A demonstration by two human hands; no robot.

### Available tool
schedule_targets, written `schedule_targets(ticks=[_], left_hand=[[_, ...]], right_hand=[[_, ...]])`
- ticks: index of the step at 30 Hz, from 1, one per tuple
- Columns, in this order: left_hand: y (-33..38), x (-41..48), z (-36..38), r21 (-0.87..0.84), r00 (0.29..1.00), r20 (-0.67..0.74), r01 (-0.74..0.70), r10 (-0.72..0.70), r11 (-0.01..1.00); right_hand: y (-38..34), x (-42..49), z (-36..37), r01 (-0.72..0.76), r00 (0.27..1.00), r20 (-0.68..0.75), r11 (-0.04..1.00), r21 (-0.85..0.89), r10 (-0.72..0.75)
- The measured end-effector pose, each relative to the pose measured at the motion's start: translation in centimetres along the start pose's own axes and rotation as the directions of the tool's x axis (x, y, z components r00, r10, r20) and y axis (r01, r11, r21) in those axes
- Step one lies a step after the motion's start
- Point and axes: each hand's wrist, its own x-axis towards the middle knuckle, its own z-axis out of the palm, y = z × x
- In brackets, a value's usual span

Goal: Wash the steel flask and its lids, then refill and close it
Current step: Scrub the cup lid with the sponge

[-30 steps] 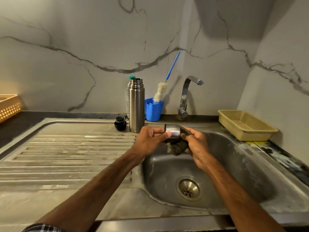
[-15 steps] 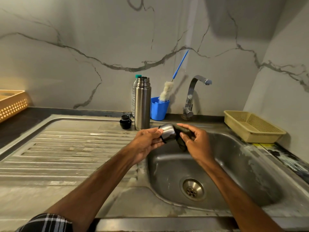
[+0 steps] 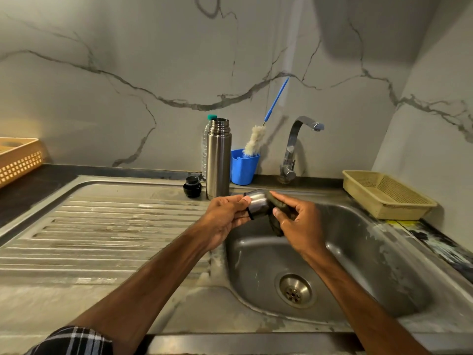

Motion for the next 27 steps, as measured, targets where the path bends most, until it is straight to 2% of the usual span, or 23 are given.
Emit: schedule_targets(ticks=[3, 7, 12, 17, 23, 25, 27], left_hand=[[0.3, 0.3, -0.5, -0.036, 1.000, -0.026, 0.012, -0.013, 0.999], [0.0, 0.1, -0.3, -0.021, 0.998, 0.022, 0.056, -0.056, 0.998], [0.3, 0.3, -0.4, -0.069, 0.999, -0.020, 0.035, -0.037, 0.997], [0.0, 0.3, -0.4, -0.043, 0.994, 0.044, 0.102, -0.100, 0.994], [0.1, 0.8, -0.8, -0.062, 0.999, -0.010, 0.047, -0.048, 0.997], [0.1, 0.9, -0.9, -0.049, 0.998, -0.005, 0.067, -0.067, 0.997], [-0.1, 0.8, -0.7, -0.018, 0.996, 0.018, 0.093, -0.092, 0.996]], right_hand=[[-0.3, -0.2, 0.1, 0.054, 0.999, 0.003, 0.998, 0.016, -0.055], [0.5, 0.5, 0.3, -0.081, 0.997, -0.016, 0.996, 0.023, 0.081], [-0.8, -0.3, -0.2, 0.066, 0.997, -0.033, 0.998, -0.010, -0.066], [-0.6, 0.3, -0.2, -0.046, 0.997, -0.067, 0.998, -0.036, 0.044], [-1.4, -0.7, -0.5, 0.103, 0.994, -0.022, 0.994, -0.036, -0.104], [-1.1, -0.2, -0.2, 0.065, 0.997, -0.037, 0.997, -0.047, -0.067], [-0.4, 0.4, 0.0, -0.032, 0.998, -0.054, 0.999, -0.034, 0.030]])
